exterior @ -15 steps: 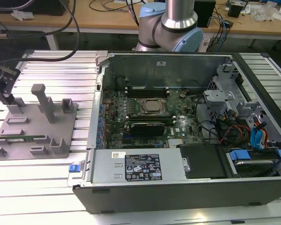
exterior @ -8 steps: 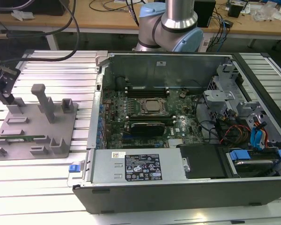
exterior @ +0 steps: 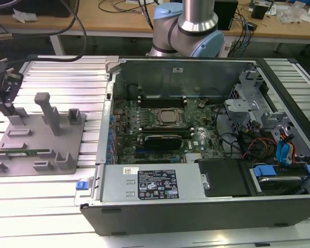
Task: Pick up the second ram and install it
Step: 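Pick up the second ram and move it above second insertion slot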
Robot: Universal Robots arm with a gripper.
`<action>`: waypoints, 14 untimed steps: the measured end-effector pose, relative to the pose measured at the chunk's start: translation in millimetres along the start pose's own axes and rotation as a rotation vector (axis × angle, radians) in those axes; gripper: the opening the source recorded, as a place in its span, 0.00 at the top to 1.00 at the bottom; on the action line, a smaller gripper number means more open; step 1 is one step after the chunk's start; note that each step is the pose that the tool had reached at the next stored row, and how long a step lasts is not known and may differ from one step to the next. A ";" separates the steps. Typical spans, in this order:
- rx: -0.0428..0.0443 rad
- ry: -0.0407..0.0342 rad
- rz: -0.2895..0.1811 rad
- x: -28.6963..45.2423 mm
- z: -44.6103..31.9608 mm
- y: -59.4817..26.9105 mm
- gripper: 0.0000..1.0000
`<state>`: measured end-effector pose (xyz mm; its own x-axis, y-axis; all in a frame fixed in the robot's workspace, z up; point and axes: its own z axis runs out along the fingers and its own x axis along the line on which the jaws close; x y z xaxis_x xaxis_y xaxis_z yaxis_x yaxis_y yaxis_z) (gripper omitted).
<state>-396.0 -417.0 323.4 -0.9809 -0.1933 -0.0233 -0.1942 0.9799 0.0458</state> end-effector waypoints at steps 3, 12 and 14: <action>-0.0031 0.0061 -0.131 0.0 1.3 0.0 0.92; -0.0085 0.0169 -0.367 0.1 3.6 -0.2 0.92; -0.0100 0.0198 -0.429 0.1 4.3 -0.2 0.92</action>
<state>-396.0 -417.0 319.1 -0.8110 -0.5846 -0.0231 -0.5850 0.8097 0.0458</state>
